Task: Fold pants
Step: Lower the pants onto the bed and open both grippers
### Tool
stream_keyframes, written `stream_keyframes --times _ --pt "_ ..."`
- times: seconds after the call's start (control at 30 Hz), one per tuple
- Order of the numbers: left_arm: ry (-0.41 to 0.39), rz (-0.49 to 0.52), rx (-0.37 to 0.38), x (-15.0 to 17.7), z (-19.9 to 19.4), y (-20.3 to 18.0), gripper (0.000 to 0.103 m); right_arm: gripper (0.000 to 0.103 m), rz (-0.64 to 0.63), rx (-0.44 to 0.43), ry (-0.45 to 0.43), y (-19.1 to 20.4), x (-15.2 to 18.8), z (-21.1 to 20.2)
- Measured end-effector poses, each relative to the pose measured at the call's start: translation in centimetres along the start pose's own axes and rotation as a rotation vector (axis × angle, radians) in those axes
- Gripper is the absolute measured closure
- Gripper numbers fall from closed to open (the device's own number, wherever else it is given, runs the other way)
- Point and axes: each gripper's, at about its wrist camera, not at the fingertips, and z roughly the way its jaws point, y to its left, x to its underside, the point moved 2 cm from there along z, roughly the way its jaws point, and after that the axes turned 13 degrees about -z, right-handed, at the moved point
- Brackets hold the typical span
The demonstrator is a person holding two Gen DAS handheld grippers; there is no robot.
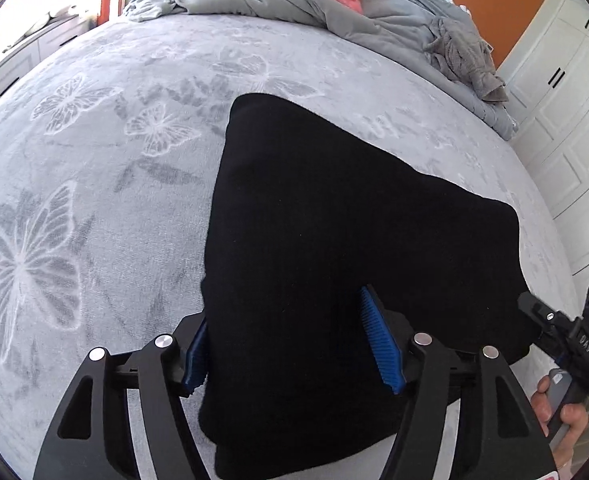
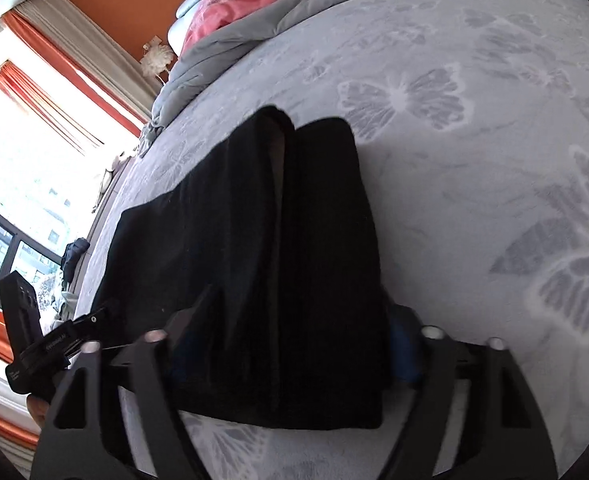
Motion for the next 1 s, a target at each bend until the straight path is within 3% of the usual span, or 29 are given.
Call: stream_keyframes --times 0.03,0.1,0.17,0.23,0.27,0.37,0.4,0.43,0.5,0.57,0.63,0.73,0.83,0.9,0.97,1.0 --pt "-0.006 -0.008 0.016 -0.1 -0.1 0.0 0.059 0.062 -0.016 -0.003 -0.024 0.6 -0.1 -0.3" --pt "-0.027 0.014 0.039 -0.5 -0.9 -0.4 0.069 0.069 -0.049 -0.011 -0.079 2.1 -1.1 -1.9" --pt "-0.096 0.077 0.042 -0.9 -3.0 -1.9 0.076 0.07 -0.077 -0.05 -0.156 3.7 -2.7 -4.5" --pt "-0.168 0.139 0.023 -1.0 -4.5 -3.1 0.081 0.067 -0.13 -0.025 -0.197 4.6 -3.6 -5.5" --pt "-0.184 0.147 0.014 -1.2 -4.7 -3.4 0.081 0.064 -0.16 0.021 -0.182 4.6 -3.6 -4.9" --pt "-0.178 0.201 -0.094 -1.3 -2.2 -3.7 0.071 0.043 -0.18 0.163 -0.009 1.8 -1.6 -0.4" --pt "-0.138 0.219 -0.132 -0.9 -0.6 -3.4 0.067 0.043 -0.134 0.128 -0.061 1.0 -1.0 -1.4" --pt "-0.117 0.224 -0.168 -0.5 0.3 -3.1 0.064 0.049 -0.102 0.121 -0.087 0.7 -0.6 -2.6" --pt "-0.163 0.237 -0.16 0.2 -0.9 -2.8 0.063 0.055 -0.12 0.151 -0.163 1.8 -1.1 -5.7" --pt "-0.207 0.254 -0.187 0.6 -2.5 -2.9 0.062 0.085 -0.163 0.112 -0.192 3.6 -2.1 -7.5" --pt "-0.288 0.273 -0.224 0.9 -4.3 -2.9 0.06 0.093 -0.191 0.045 -0.186 5.8 -3.5 -8.0" --pt "-0.382 0.29 -0.23 0.5 -6.9 -3.9 0.055 0.093 -0.255 0.014 -0.179 9.1 -4.7 -7.1" --pt "-0.367 0.274 -0.169 -0.4 -7.8 -5.0 0.054 0.093 -0.293 0.015 -0.143 10.6 -5.1 -5.1" --pt "-0.35 0.27 -0.164 -0.8 -7.3 -5.5 0.054 0.093 -0.315 0.102 -0.086 9.5 -5.0 -2.6" --pt "-0.336 0.267 -0.168 -1.0 -6.4 -5.7 0.054 0.099 -0.319 0.282 0.041 5.7 -4.2 1.3" --pt "-0.328 0.26 -0.167 -0.9 -6.2 -5.7 0.054 0.099 -0.302 0.28 0.053 4.2 -3.6 2.0"
